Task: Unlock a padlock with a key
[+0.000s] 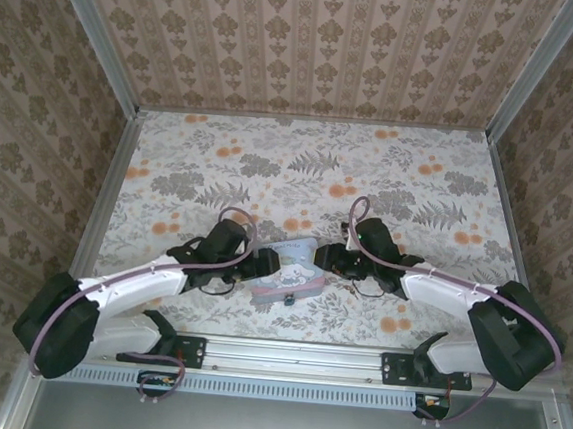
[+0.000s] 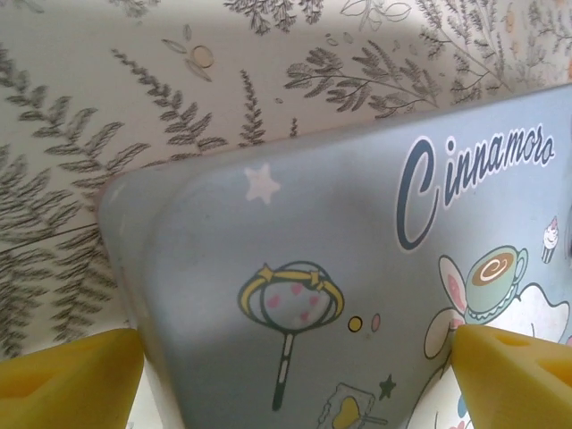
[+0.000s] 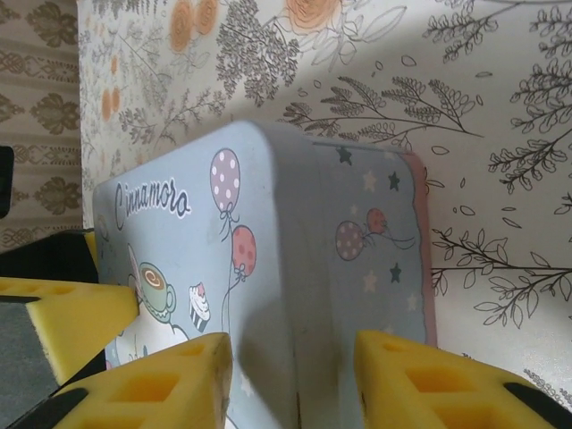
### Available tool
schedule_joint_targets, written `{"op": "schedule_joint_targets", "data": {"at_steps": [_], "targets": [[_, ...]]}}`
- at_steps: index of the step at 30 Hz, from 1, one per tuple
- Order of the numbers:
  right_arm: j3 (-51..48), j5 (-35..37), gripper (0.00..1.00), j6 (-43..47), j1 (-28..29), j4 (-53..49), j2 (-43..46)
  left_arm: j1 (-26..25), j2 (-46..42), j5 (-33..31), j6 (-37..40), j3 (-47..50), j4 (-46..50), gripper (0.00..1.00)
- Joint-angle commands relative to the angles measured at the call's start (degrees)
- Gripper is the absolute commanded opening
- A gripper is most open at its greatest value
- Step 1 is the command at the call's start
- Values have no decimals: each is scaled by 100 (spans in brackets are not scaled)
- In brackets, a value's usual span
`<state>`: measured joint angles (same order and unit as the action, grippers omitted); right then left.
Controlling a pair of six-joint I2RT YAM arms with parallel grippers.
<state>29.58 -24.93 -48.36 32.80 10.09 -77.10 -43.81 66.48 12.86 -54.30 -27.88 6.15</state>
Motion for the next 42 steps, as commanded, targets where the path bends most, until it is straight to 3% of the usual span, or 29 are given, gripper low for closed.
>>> {"op": "schedule_joint_targets", "data": {"at_steps": [1, 16, 28, 30, 36, 42], "targets": [[231, -91, 37, -111, 33, 250, -215, -18, 255, -124, -63, -247, -429, 90], [1255, -38, 24, -231, -400, 732, -1438, 636, 1987, 267, 407, -1457, -1323, 90], [2023, -239, 26, -363, -1037, 933, -2221, 1229, 3009, 537, 877, -2345, -1451, 90], [1995, -252, 29, -380, -1084, 966, -2235, 1282, 3031, 551, 902, -2325, -1470, 90], [1804, -269, 62, -364, -1374, 1035, -1986, 1576, 2855, 550, 1055, -2127, -1587, 94], [1493, -225, 68, -36, -1798, 566, -1273, 2073, 2285, 448, 1366, -2013, -1457, 100]]}}
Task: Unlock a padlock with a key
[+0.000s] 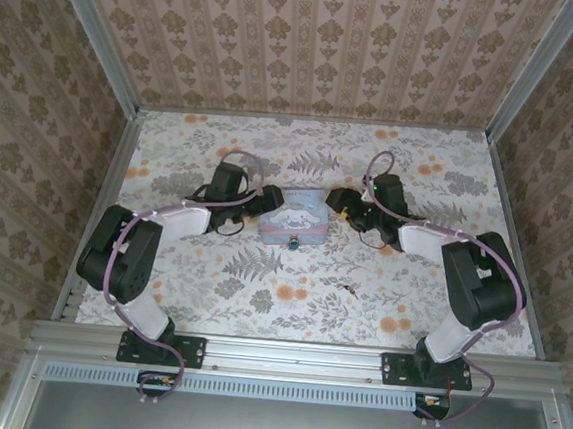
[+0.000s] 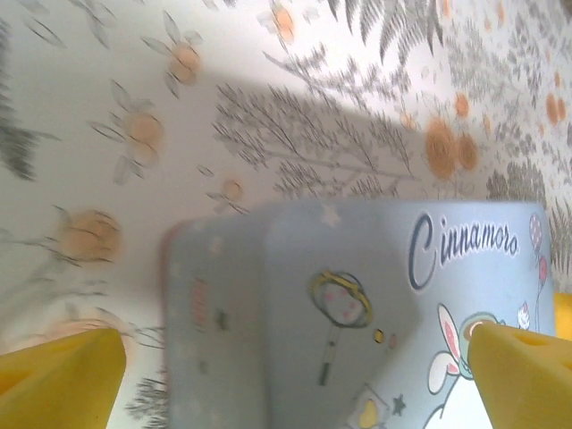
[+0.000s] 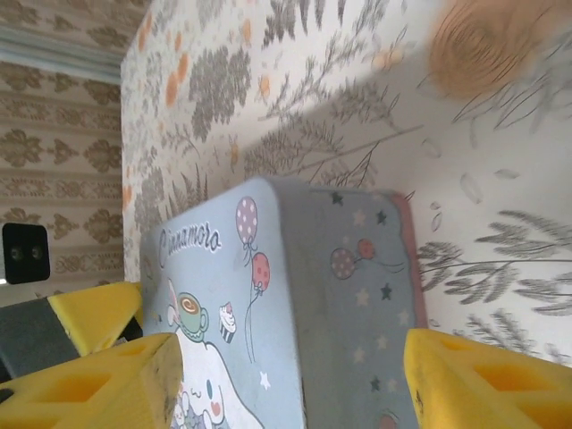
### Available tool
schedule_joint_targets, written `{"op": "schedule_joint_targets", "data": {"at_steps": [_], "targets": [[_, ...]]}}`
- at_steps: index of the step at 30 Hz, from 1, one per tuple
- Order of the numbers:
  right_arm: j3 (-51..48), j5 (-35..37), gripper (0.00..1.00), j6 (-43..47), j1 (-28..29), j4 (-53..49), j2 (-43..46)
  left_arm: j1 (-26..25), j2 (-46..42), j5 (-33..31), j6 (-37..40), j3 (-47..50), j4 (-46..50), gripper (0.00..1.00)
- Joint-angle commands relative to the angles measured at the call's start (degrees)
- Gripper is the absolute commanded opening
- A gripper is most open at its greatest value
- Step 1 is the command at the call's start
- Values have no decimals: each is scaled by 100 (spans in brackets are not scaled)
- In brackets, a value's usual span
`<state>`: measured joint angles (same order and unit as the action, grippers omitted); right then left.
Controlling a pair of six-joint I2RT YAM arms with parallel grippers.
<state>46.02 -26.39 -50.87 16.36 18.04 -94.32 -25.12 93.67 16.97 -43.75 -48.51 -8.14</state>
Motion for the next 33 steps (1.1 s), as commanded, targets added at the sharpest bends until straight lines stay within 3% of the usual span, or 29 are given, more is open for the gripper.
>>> {"op": "schedule_joint_targets", "data": {"at_steps": [1, 10, 14, 19, 25, 28, 33], "targets": [[-217, -52, 69, 323, -209, -407, 620, 276, -572, 26, 359, 55, 33, 100], [-1181, 458, 69, 1470, -323, -1846, 1943, 372, -1889, -707, 445, 407, 735, 100], [-1667, 412, 66, 1664, -269, -2025, 2209, 328, -2195, -641, 295, 695, 893, 100], [-1917, 573, 64, 1911, 113, -2395, 2474, -63, -2193, -515, -140, 1053, 778, 100], [-1855, 1005, 62, 1940, 624, -2760, 2447, -831, -2127, -852, -662, 1117, 754, 100], [-1975, 1084, 60, 1842, 748, -2745, 2445, -1047, -2225, -1278, -965, 1200, 716, 100], [-2112, 1131, 58, 1706, 1096, -2766, 2459, -1175, -2430, -1447, -1171, 1300, 567, 100]]}}
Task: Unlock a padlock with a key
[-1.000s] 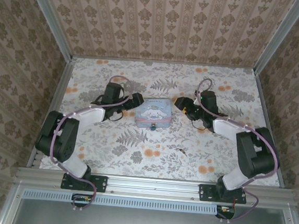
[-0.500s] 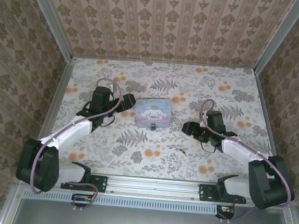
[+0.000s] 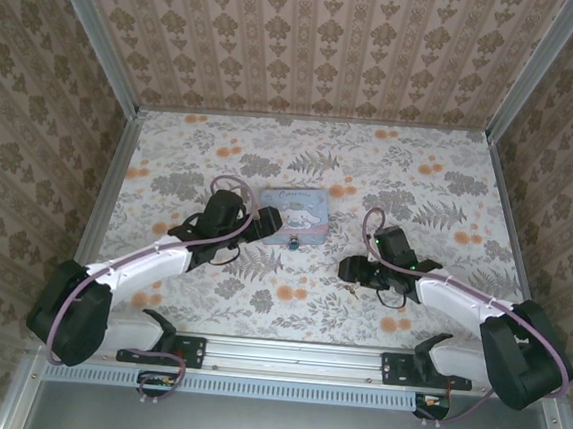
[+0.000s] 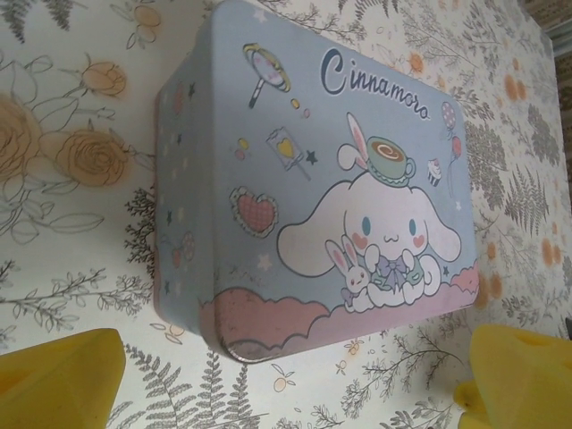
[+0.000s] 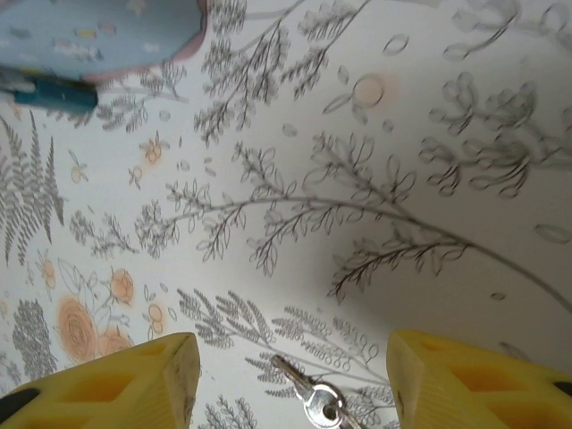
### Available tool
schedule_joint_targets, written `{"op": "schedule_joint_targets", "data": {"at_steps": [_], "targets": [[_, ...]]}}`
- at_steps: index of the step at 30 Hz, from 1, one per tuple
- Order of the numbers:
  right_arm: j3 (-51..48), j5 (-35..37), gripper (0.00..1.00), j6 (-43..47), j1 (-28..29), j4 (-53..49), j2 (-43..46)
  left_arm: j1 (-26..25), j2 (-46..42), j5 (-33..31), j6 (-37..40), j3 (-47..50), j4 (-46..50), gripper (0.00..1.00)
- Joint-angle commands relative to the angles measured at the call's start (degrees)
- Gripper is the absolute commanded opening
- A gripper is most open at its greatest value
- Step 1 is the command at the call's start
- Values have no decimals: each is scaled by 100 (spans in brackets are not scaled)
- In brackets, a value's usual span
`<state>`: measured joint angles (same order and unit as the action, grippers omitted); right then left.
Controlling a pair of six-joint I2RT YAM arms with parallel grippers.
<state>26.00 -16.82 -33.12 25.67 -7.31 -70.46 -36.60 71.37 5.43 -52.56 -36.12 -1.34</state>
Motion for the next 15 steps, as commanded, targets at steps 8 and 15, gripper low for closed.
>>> {"op": "schedule_joint_targets", "data": {"at_steps": [8, 15], "targets": [[-279, 437, 55, -238, 576, -384, 207, 4, -440, 213, -477, 247, -498, 100], [-158, 733, 52, -307, 907, -443, 10, 4, -329, 568, -799, 509, -1073, 100]]}}
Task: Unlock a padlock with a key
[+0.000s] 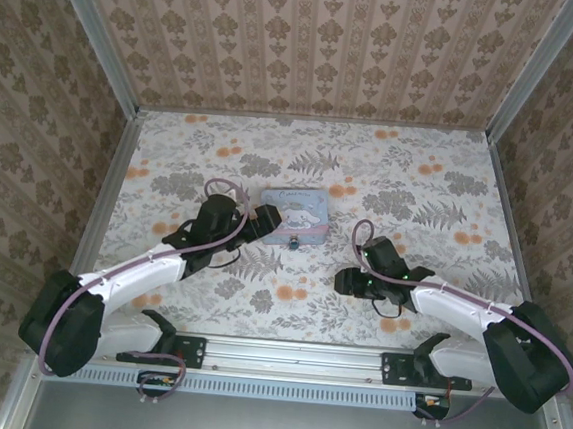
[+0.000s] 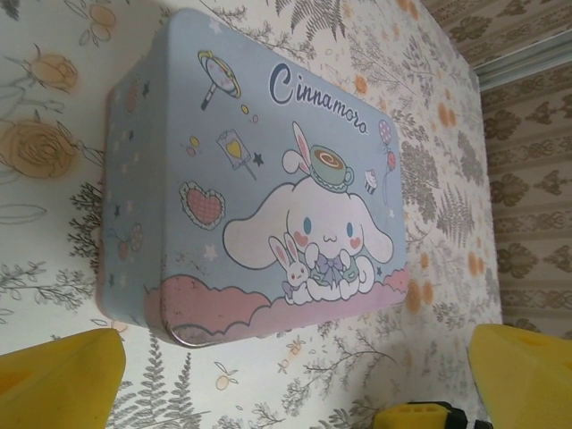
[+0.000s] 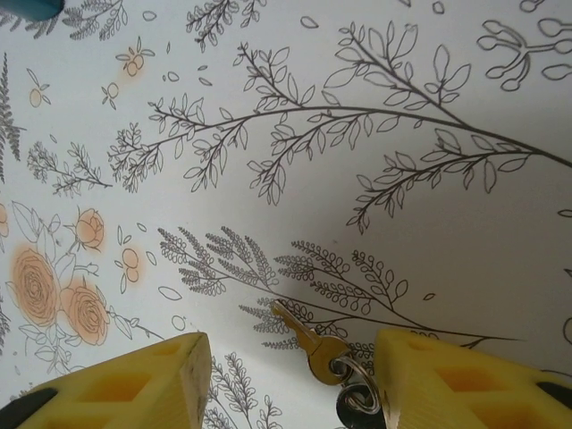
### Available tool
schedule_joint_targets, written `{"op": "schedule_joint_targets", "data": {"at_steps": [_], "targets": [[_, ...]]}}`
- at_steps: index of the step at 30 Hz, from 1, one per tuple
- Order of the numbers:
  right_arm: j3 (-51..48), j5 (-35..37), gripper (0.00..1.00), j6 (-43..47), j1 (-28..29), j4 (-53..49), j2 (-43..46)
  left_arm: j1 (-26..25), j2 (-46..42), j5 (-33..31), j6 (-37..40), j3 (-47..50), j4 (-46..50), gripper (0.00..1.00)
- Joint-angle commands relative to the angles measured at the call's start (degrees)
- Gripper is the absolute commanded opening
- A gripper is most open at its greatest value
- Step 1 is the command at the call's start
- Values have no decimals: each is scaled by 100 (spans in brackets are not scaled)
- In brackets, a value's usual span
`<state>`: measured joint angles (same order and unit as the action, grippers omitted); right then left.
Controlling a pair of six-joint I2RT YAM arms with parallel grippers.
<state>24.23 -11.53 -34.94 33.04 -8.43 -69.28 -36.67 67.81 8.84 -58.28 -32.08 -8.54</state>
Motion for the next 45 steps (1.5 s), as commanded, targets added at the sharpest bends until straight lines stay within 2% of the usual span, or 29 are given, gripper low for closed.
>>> {"op": "schedule_joint_targets", "data": {"at_steps": [1, 10, 18, 29, 34, 45], "targets": [[42, 264, 52, -113, 230, -372, -148, 10, 38, 248, -215, 113, -365, 100], [270, 1012, 45, -145, 792, -672, -447, 78, 130, 469, -458, 218, -459, 100], [346, 1399, 39, -166, 1160, -792, -737, 182, 202, 656, -553, 144, -322, 99], [363, 1535, 27, -200, 1489, -730, -966, 291, 162, 767, -806, -7, -26, 100], [429, 1643, 26, -178, 1690, -762, -1179, 300, 167, 777, -798, -52, 10, 100], [458, 1597, 9, -238, 1659, -497, -1152, 304, 180, 707, -625, -159, 221, 100]]}}
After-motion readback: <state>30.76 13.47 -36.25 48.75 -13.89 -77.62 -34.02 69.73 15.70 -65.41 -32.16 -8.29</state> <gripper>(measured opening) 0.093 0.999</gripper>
